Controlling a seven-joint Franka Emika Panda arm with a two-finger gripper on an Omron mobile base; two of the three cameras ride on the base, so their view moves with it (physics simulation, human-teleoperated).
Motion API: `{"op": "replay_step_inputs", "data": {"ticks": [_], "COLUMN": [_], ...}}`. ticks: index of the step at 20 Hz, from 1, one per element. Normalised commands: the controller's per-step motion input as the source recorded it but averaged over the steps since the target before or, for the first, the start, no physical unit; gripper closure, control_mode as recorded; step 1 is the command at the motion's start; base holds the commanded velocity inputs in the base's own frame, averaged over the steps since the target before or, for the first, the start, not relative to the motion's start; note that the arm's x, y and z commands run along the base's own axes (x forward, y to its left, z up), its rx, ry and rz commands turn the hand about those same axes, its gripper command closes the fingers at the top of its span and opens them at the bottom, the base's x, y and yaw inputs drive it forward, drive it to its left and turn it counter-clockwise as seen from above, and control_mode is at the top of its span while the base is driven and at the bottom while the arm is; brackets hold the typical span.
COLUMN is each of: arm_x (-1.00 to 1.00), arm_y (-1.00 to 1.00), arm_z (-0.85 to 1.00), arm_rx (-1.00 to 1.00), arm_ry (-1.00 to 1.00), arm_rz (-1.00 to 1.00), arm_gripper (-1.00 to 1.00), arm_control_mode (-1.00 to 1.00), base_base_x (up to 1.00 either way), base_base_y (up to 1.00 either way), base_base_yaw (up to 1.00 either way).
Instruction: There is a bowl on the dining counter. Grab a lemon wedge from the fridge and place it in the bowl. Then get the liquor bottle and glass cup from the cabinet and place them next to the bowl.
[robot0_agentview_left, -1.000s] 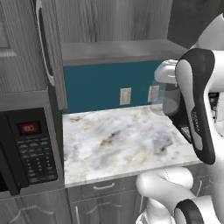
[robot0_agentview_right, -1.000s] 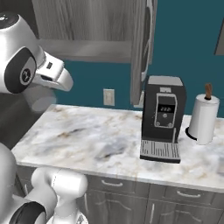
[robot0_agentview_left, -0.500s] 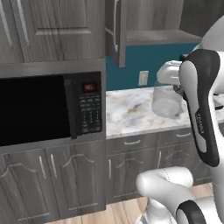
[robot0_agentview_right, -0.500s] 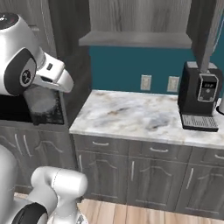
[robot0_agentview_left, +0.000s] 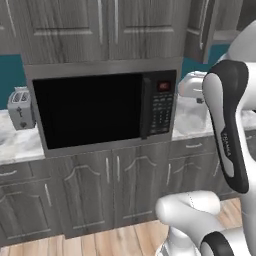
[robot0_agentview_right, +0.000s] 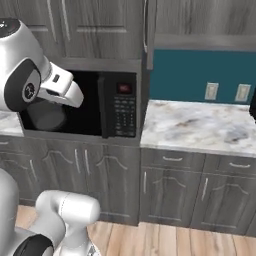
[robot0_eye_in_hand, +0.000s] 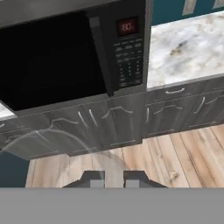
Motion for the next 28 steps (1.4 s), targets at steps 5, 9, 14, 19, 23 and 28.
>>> {"op": "replay_step_inputs", "data": {"ticks": [5, 9, 14, 19, 23, 28], "arm_x": [0.0, 0.0, 0.0, 0.0, 0.0, 0.0], "arm_y": [0.0, 0.0, 0.0, 0.0, 0.0, 0.0], "arm_z": [0.0, 0.0, 0.0, 0.0, 0.0, 0.0], "arm_rx": [0.0, 0.0, 0.0, 0.0, 0.0, 0.0], "arm_ry": [0.0, 0.0, 0.0, 0.0, 0.0, 0.0], "arm_rz": [0.0, 0.0, 0.0, 0.0, 0.0, 0.0], "arm_gripper": [1.0, 1.0, 1.0, 1.0, 1.0, 1.0], "arm_control_mode": [1.0, 1.0, 1.0, 1.0, 1.0, 1.0], "base_base_x": [-0.79, -1.0, -1.0, -1.0, -1.0, -1.0], "base_base_y": [0.77, 0.27, 0.01, 0.0, -0.02, -0.32], "base_base_yaw": [-0.27, -0.36, -0.49, -0.6, -0.61, -0.56]}}
